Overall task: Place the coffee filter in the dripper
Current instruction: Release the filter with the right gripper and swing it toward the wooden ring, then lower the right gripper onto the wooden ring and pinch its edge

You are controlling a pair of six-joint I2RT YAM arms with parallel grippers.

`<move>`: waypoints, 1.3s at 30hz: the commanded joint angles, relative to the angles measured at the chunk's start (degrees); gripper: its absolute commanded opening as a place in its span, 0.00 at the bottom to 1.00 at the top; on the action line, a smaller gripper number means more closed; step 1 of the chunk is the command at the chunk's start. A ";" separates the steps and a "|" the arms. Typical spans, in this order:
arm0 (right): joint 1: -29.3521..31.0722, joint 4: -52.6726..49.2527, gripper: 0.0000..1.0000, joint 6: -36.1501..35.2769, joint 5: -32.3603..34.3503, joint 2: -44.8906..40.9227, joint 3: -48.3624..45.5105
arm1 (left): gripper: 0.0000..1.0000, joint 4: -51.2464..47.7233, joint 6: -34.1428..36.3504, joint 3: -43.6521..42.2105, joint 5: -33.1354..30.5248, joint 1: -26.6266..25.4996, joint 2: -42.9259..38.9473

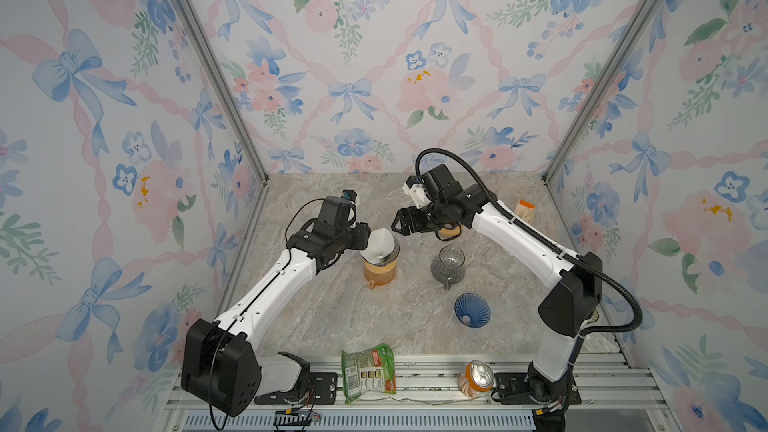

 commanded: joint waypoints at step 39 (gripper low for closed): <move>-29.71 37.57 0.60 25.95 -3.44 -9.12 -39.56 | 0.97 4.12 3.49 11.50 2.96 -12.19 3.83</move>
